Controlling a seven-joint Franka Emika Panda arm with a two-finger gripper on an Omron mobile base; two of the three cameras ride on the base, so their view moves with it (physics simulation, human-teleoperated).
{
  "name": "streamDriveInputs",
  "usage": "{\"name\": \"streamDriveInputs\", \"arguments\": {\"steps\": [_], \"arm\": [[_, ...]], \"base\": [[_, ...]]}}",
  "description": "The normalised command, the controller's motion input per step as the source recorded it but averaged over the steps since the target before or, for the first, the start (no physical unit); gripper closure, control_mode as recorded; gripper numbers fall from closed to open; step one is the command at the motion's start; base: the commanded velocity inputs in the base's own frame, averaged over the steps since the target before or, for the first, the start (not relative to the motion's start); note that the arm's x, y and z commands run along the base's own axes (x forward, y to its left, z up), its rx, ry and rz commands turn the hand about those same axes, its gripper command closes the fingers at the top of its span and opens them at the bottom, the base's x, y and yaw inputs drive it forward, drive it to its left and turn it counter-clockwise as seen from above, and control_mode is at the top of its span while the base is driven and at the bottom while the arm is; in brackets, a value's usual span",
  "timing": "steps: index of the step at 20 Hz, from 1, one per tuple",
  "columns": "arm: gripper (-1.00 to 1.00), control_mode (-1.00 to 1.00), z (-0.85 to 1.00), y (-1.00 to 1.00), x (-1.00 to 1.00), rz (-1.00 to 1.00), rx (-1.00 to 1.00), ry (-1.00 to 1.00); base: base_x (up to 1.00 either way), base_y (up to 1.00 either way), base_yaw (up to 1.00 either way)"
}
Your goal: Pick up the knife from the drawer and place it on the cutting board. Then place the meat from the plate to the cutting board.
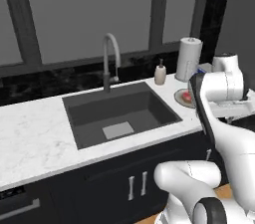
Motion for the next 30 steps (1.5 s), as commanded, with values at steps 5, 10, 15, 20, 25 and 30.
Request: {"name": "streamDriveInputs", "arguments": {"steps": [5, 10, 15, 20, 25, 30], "arm": [[1.0, 1.0, 0.0, 0.0, 0.0, 0.0, 0.0, 0.0], [1.0, 1.0, 0.0, 0.0, 0.0, 0.0, 0.0, 0.0], [1.0, 1.0, 0.0, 0.0, 0.0, 0.0, 0.0, 0.0], [1.0, 1.0, 0.0, 0.0, 0.0, 0.0, 0.0, 0.0], [1.0, 1.0, 0.0, 0.0, 0.0, 0.0, 0.0, 0.0], [1.0, 1.0, 0.0, 0.0, 0.0, 0.0, 0.0, 0.0]], "base": [[-0.45, 1.0, 0.55], [-0.46, 1.0, 0.57], [-0.52, 1.0, 0.58], [-0.16, 1.0, 0.48], [0.46, 1.0, 0.14], [0.9, 1.0, -0.07]]}}
